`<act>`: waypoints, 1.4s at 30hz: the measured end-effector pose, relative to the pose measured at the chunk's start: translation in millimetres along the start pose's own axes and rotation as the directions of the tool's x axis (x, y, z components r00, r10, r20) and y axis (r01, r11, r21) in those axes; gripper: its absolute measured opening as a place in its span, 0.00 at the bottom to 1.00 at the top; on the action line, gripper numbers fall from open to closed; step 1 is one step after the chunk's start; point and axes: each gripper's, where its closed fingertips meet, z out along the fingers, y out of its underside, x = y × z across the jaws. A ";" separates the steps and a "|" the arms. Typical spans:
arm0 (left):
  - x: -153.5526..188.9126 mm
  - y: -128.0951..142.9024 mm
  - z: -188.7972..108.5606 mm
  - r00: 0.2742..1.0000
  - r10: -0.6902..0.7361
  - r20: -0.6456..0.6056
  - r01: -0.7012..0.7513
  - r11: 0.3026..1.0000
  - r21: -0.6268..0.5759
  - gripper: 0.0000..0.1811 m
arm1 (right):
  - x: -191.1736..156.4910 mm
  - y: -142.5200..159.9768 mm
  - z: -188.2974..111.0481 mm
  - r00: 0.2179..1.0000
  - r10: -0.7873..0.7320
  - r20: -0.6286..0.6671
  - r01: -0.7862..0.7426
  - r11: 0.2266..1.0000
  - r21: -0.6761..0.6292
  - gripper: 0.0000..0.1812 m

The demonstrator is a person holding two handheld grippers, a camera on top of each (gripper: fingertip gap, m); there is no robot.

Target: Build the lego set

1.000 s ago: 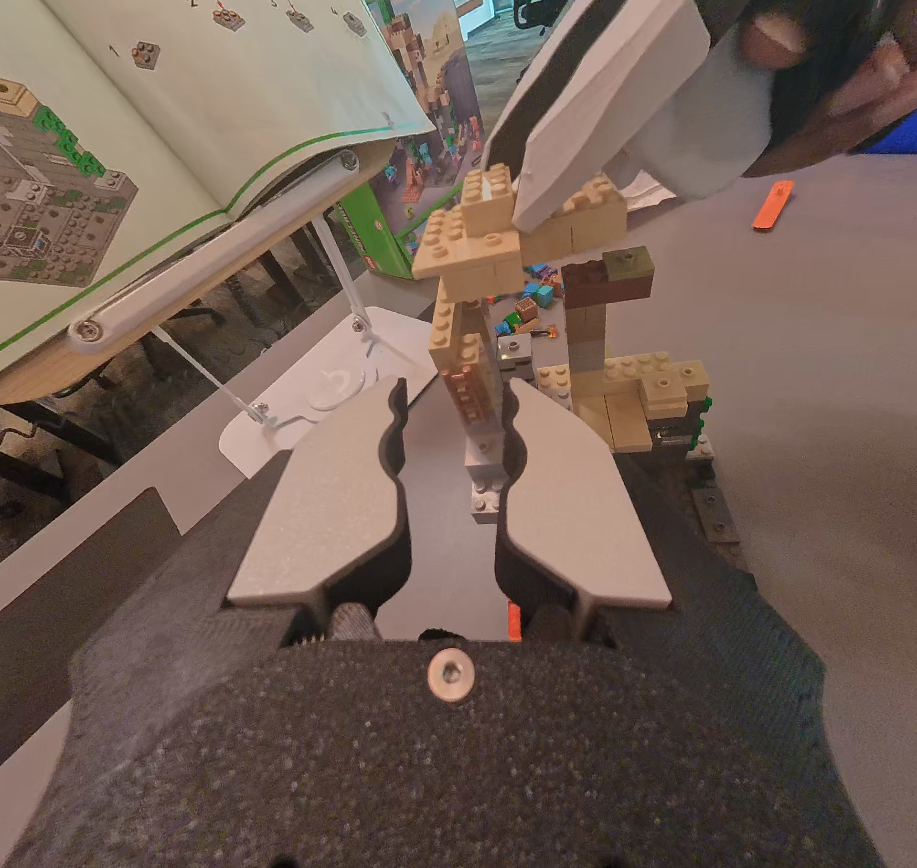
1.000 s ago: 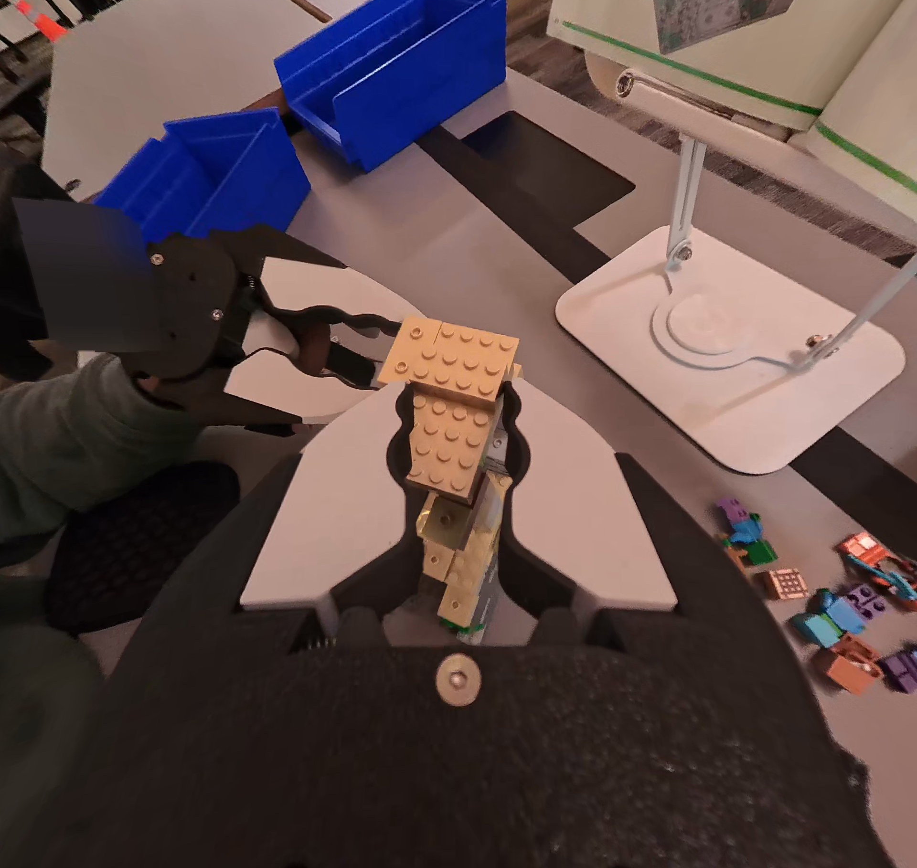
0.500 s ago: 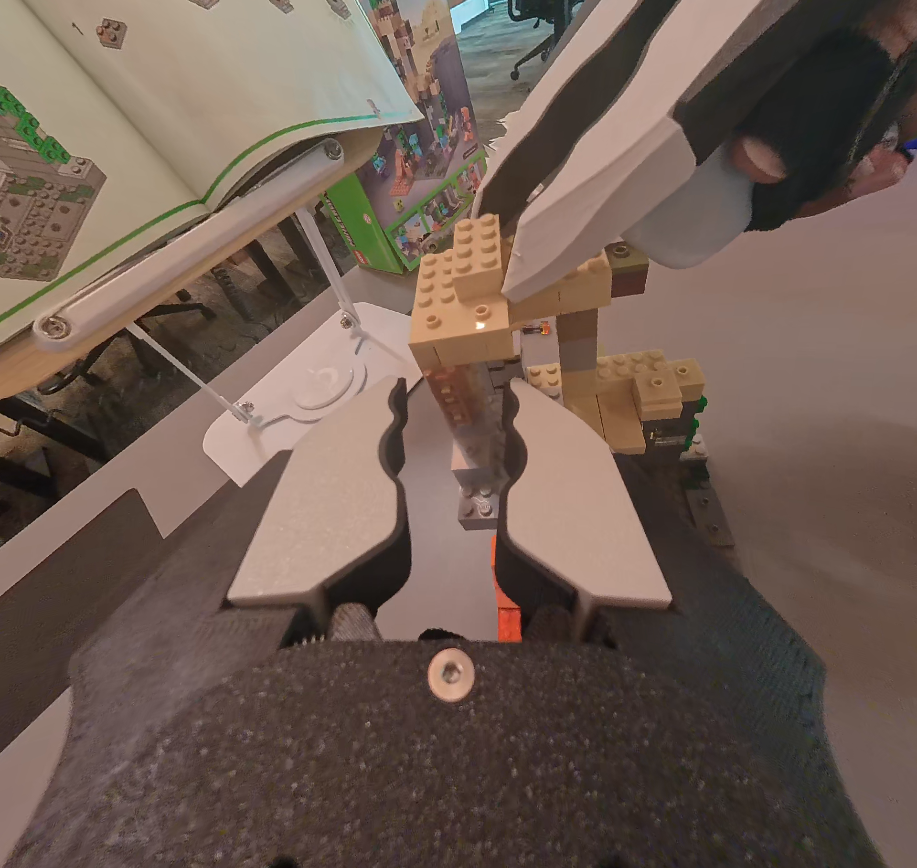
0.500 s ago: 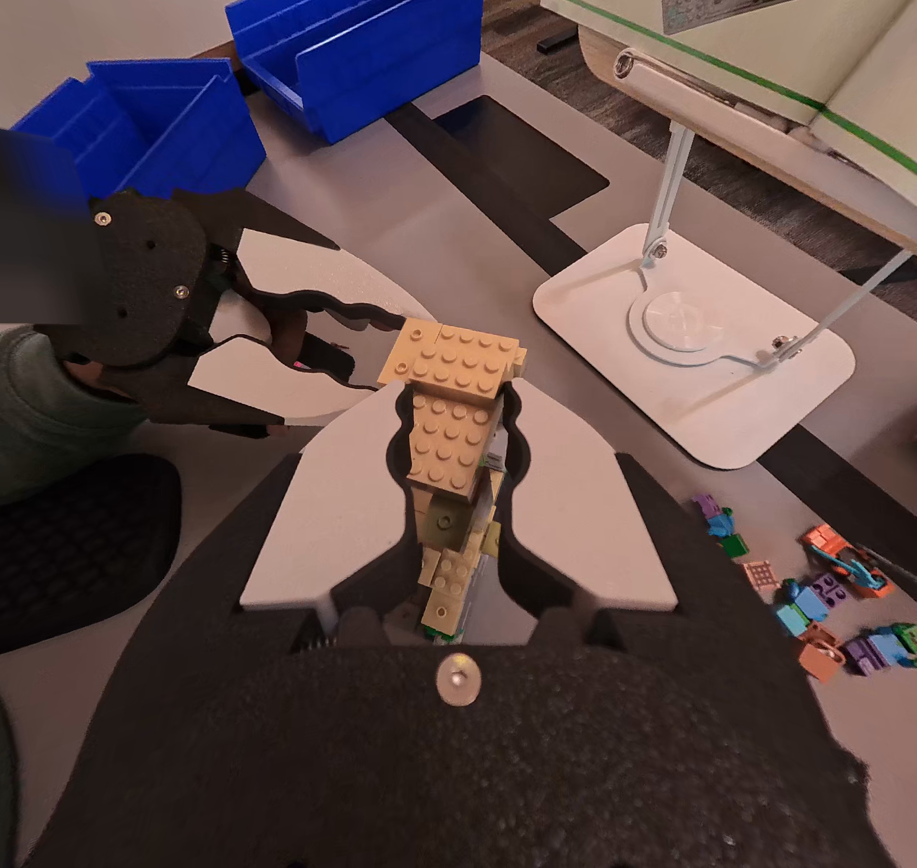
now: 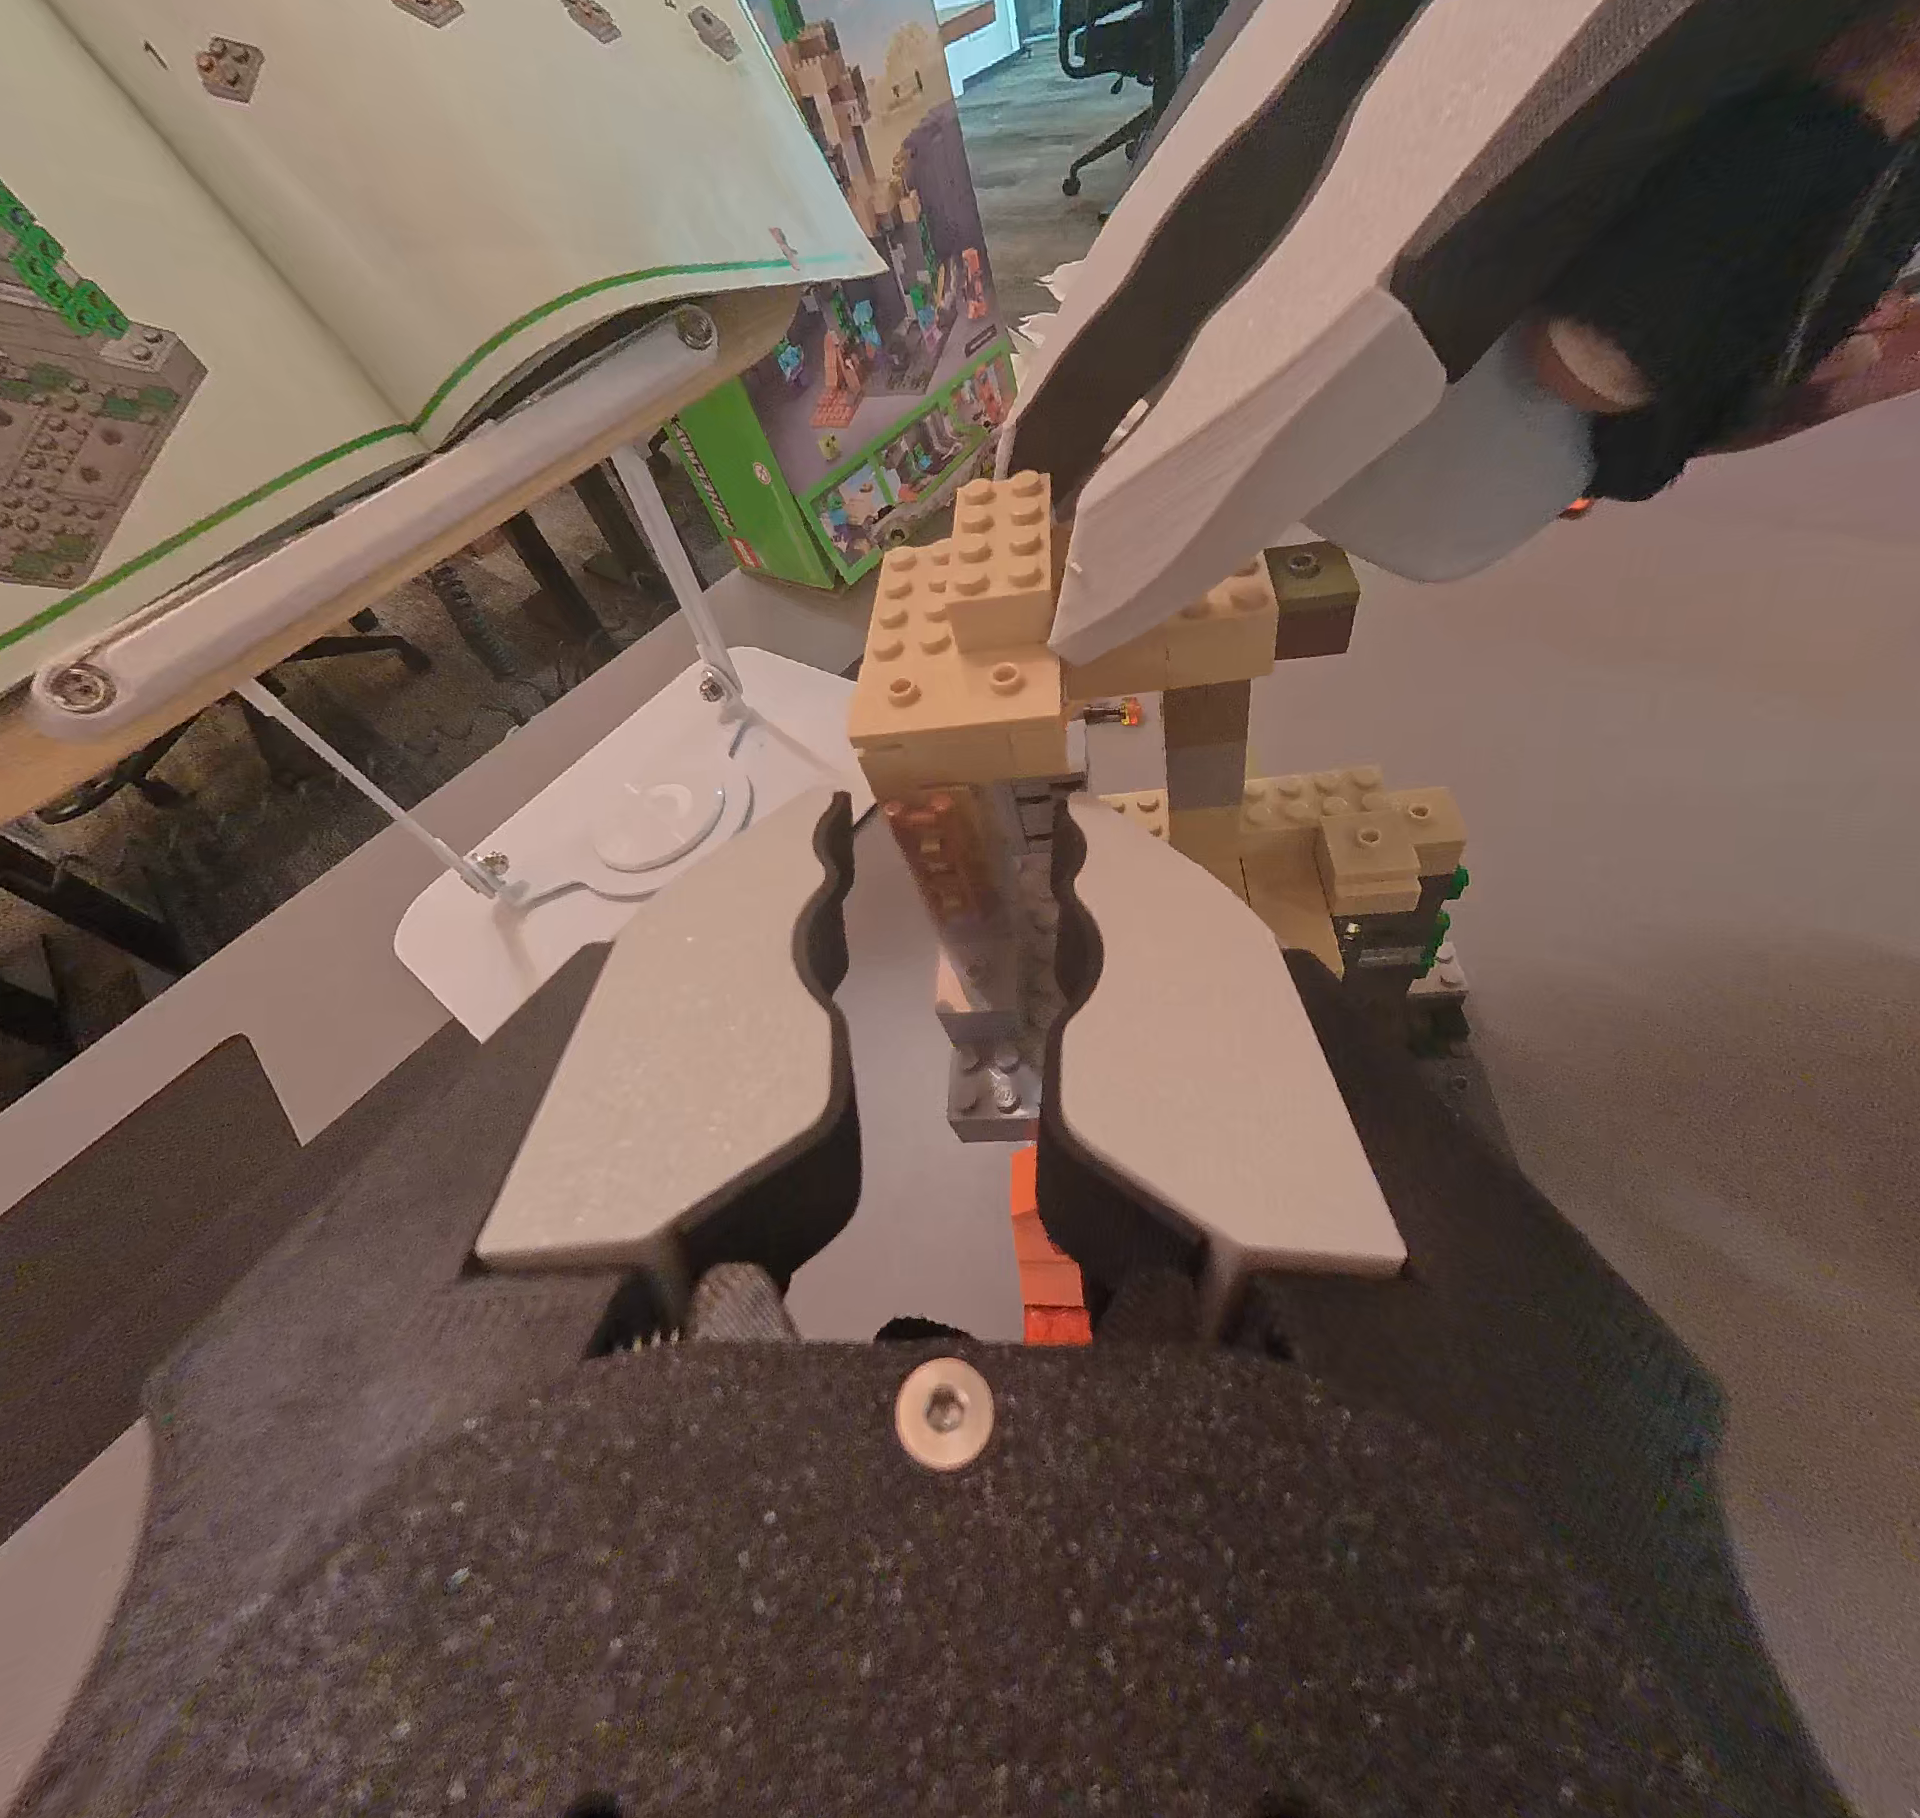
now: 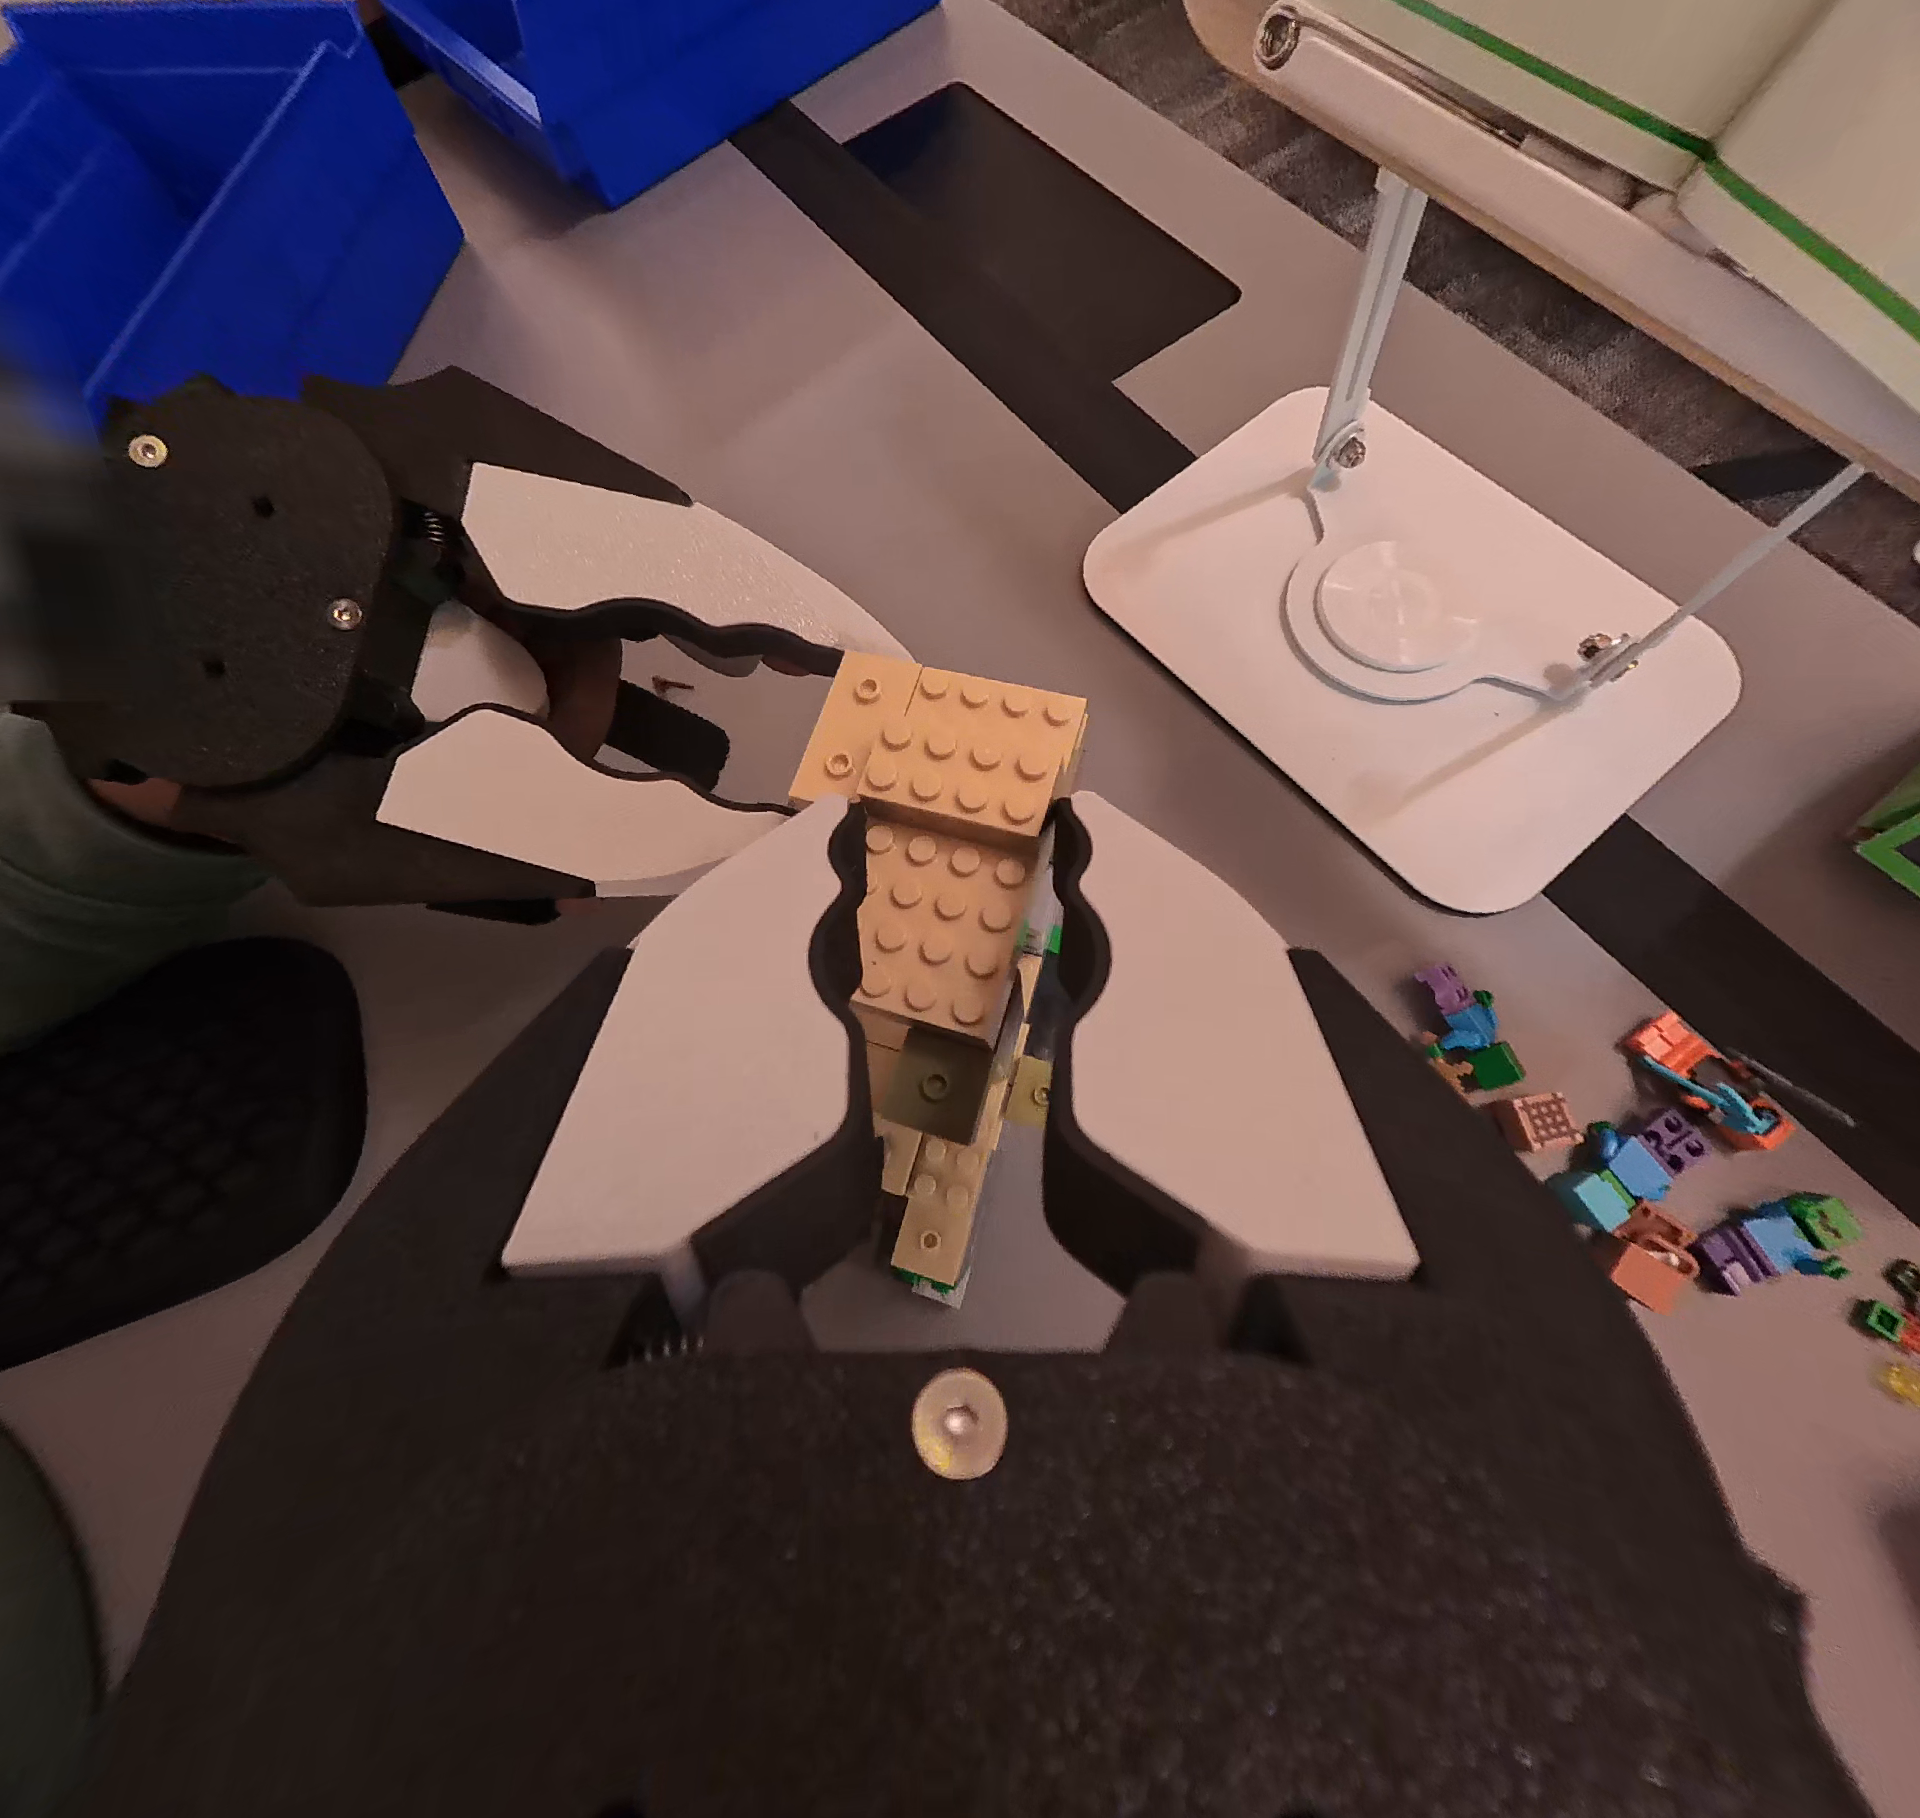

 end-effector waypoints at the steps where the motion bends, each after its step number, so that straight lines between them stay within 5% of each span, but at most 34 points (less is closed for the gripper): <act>1: 0.0 -0.1 0.0 1.000 -0.001 -0.001 0.001 1.000 0.000 0.20 | -0.3 -0.1 0.4 1.000 -0.001 0.000 0.001 1.000 -0.003 0.19; 27: 2.5 -2.6 2.9 0.999 -0.032 -0.017 0.032 0.999 0.022 0.19 | -2.8 -3.6 -2.2 0.999 0.005 0.047 -0.005 1.000 -0.011 0.24; 37: 2.8 -2.5 1.5 0.999 -0.035 -0.022 0.035 0.999 0.013 0.19 | -1.6 -11.9 -35.9 0.965 -0.261 0.036 0.259 0.965 0.040 0.23; 42: 2.7 -2.5 1.2 0.999 -0.040 -0.027 0.040 0.999 0.008 0.19 | 0.9 6.2 -36.1 0.977 -0.212 0.031 0.213 0.976 -0.053 0.24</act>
